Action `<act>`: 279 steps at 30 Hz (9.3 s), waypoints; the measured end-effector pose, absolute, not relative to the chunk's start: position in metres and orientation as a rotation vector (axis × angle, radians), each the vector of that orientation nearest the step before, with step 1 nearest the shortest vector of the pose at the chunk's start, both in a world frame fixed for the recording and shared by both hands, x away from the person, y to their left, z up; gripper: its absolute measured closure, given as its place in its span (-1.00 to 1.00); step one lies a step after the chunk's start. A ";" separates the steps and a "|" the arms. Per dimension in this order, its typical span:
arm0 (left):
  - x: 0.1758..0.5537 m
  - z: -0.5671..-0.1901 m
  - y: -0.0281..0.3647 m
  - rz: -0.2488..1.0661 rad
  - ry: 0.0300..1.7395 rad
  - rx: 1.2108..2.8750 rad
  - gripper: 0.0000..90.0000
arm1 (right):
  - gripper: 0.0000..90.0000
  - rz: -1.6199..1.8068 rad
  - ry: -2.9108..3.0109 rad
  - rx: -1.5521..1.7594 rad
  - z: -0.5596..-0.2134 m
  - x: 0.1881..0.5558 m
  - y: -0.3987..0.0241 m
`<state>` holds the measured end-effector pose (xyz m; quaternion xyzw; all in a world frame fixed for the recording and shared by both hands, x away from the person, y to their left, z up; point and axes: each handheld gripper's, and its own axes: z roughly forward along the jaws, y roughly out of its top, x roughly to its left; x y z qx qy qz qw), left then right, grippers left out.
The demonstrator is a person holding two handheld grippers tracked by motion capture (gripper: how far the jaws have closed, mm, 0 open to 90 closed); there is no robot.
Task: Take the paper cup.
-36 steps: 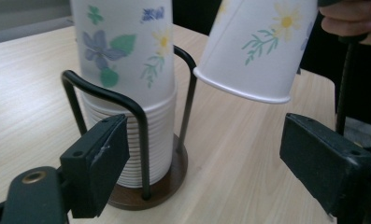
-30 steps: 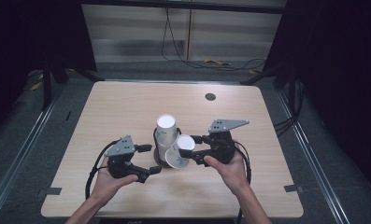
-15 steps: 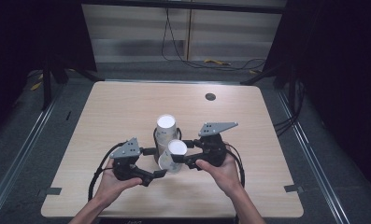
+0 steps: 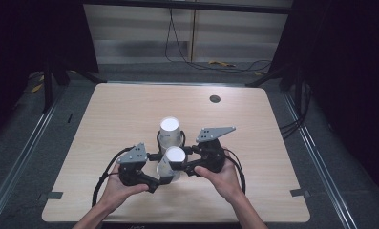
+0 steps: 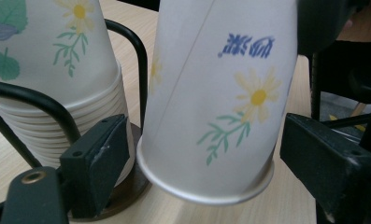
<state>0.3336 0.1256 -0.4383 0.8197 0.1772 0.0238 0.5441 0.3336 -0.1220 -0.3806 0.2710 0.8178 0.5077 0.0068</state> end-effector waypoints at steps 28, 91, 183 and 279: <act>0.333 -0.439 0.120 0.060 0.403 1.954 -0.45 | -0.18 1.595 2.566 0.832 -0.381 0.334 -0.116; 0.342 -0.433 0.132 0.086 0.439 2.142 -0.39 | -0.40 1.419 2.659 0.884 -0.388 0.333 -0.135; 0.319 -0.439 0.071 0.194 0.094 2.595 -0.37 | -0.31 0.792 3.192 0.798 -0.416 0.352 -0.097; 0.341 -0.421 0.137 0.089 0.393 2.168 -0.59 | -0.20 1.122 2.972 0.929 -0.415 0.342 -0.140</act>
